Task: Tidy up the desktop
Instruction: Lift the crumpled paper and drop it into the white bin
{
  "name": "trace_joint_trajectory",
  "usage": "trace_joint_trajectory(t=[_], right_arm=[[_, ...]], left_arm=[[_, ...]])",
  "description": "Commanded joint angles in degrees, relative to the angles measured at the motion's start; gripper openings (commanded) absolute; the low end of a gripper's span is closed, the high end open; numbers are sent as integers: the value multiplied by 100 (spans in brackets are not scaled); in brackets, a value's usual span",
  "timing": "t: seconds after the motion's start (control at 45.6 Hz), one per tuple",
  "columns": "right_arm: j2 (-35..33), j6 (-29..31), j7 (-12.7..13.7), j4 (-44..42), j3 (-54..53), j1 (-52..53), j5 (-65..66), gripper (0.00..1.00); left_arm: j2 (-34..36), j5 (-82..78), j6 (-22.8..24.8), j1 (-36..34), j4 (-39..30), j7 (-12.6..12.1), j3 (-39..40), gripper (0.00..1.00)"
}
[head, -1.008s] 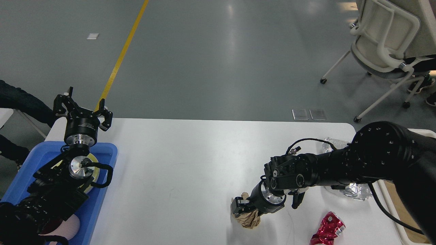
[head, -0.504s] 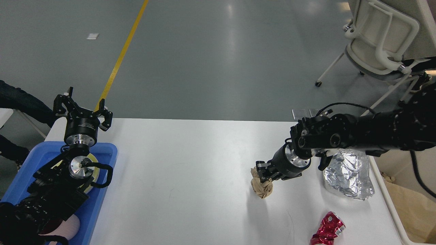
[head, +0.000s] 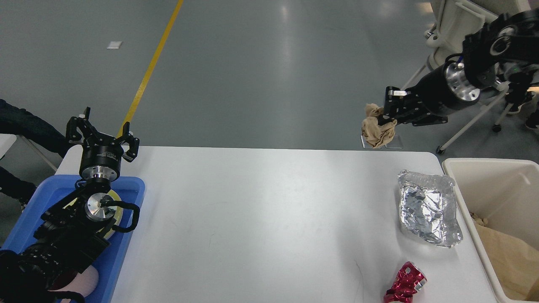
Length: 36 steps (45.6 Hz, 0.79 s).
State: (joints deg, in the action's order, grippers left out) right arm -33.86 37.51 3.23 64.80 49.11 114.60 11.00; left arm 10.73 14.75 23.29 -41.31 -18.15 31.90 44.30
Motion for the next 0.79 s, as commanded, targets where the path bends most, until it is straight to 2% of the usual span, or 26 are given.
trace_joint_trajectory(t=[0.0,0.132,0.263,0.285,0.373,0.482,0.57,0.592,0.68,0.701,0.723,0.767], right_arm=[[-287,-112,2,-108,90,-96,43,0],[-481,-612,2,-626,371,-824,25,0],[-674,-1797,-6,-1320,258,-2212,-10,0],[-709,-2252,-15,-1539,214,-2754,-19,0],[-710,-2897,-24,-1953,108,-3653,-36,0],[-640,-3196,-33,-2629,-251,-4717,-45,0],[-596,-3206,-33,-2990,-507,-5386,-45,1],[-561,-3223,-33,-3061,-533,-5518,-36,13],[-411,-3250,-33,-3491,-560,-5861,-36,80],[-367,-3250,-33,-3605,-569,-5914,-36,94],[-315,-3250,-33,-3711,-577,-5967,-45,100],[-235,-3250,-33,-3834,-578,-6081,-45,100]], left_arm=[[-1,1,0,0,5,0,0,96],[-1,1,0,0,5,0,0,96],[-1,1,0,0,-4,0,0,96],[8,1,0,0,5,0,0,96],[-1,1,0,0,5,0,0,96],[8,1,0,0,5,0,0,96],[-1,1,0,0,-4,0,0,96],[-1,1,0,0,5,0,0,96],[-1,1,0,0,-4,0,0,96],[-1,1,0,0,5,0,0,96],[-1,1,0,0,5,0,0,96],[-1,1,0,0,5,0,0,96]])
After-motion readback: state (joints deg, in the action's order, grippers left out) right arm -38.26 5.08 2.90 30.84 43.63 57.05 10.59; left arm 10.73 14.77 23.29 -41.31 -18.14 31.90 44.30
